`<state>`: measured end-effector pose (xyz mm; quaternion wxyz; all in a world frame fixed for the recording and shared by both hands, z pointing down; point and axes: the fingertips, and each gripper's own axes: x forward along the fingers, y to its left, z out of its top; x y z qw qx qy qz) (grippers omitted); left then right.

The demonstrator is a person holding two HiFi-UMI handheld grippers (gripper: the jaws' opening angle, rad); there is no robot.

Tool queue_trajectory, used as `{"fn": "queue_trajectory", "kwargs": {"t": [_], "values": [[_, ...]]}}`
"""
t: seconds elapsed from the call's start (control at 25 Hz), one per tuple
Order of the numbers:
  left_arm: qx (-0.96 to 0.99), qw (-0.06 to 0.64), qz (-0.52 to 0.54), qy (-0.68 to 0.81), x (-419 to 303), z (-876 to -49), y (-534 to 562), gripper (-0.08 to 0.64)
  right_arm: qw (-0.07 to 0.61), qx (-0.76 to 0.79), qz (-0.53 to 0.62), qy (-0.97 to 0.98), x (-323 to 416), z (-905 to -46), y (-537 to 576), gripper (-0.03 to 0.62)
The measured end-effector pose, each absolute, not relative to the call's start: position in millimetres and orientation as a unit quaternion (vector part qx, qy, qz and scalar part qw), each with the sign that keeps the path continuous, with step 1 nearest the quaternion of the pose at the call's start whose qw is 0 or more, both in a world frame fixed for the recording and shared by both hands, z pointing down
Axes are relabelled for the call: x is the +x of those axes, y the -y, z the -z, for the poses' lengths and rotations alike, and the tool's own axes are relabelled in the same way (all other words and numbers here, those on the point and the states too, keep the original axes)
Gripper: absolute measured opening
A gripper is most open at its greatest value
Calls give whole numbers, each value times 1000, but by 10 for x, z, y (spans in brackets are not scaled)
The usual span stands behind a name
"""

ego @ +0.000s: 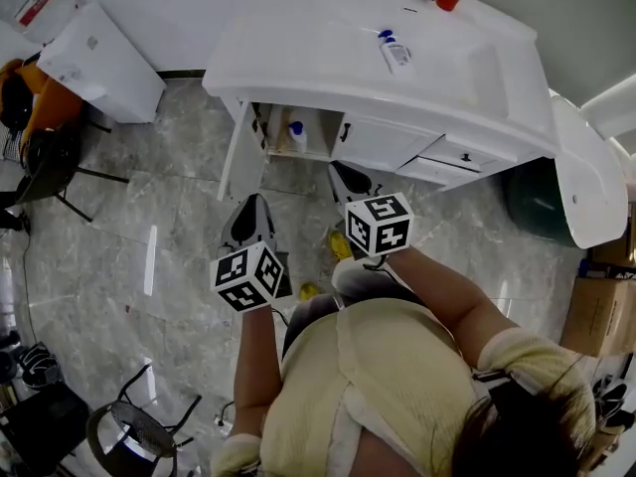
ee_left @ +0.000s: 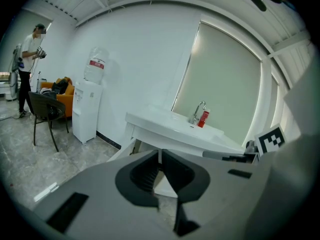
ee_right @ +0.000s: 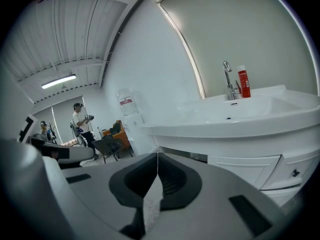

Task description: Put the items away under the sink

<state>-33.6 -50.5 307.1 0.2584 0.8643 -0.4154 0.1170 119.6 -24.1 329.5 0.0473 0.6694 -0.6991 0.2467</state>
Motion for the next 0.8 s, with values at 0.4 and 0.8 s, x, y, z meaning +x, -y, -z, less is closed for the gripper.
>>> {"fn": "queue_trajectory", "kwargs": {"t": [0.4,0.8], "values": [[878,238,-106,402,-329,-2858,315,55,37,677,-230,698,1219,-3059,-31,26],[878,227,-101,408,-399,-2779,226,55,25,686,-222,692,1232,-2913,-160,26]]}}
